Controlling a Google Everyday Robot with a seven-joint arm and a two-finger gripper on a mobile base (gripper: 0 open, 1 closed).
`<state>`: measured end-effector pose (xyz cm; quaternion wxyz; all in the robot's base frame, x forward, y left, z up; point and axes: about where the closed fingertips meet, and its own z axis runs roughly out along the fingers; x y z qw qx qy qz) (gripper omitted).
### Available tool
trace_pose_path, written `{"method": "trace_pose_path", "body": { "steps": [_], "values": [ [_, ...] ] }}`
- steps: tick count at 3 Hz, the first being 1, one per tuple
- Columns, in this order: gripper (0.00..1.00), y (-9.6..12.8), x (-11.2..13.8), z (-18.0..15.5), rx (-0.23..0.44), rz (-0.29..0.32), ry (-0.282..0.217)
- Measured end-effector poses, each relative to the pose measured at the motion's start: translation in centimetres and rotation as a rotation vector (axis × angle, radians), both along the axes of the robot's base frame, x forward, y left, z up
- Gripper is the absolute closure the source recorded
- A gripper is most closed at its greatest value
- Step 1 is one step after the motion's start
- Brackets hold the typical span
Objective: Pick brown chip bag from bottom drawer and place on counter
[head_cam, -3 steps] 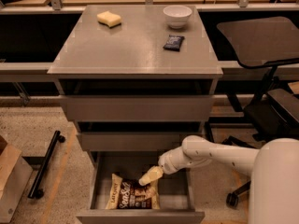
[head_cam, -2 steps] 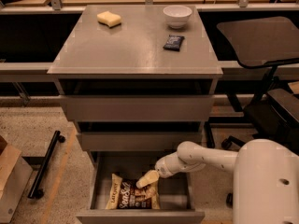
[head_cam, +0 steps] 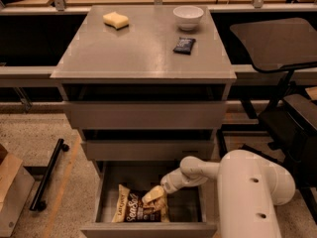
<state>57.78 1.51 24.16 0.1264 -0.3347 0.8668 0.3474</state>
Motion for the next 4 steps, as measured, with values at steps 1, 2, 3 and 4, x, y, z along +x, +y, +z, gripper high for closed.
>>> {"method": "trace_pose_path", "body": {
  "steps": [1, 2, 3, 4],
  "values": [
    [0.00, -0.5, -0.2, -4.0, -0.016, -0.018, 0.069],
    [0.00, -2.0, -0.9, -7.8, -0.023, -0.075, 0.135],
    [0.00, -2.5, -2.2, -10.0, -0.020, -0.110, 0.177],
    [0.04, -2.4, -2.6, -10.2, -0.015, -0.119, 0.187]
  ]
}}
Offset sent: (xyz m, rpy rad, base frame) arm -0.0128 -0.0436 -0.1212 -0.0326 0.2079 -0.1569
